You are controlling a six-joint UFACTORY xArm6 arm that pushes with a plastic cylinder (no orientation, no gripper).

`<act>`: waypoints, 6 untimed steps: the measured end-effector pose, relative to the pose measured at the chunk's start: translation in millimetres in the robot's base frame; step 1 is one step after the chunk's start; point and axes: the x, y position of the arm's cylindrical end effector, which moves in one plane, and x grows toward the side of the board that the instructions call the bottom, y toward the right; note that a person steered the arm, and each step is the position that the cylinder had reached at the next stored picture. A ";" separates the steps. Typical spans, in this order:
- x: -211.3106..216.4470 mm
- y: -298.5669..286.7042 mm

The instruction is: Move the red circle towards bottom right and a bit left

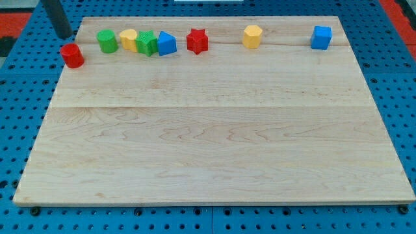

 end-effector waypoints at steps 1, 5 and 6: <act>25.5 0.2; 101.3 142.8; 119.2 137.7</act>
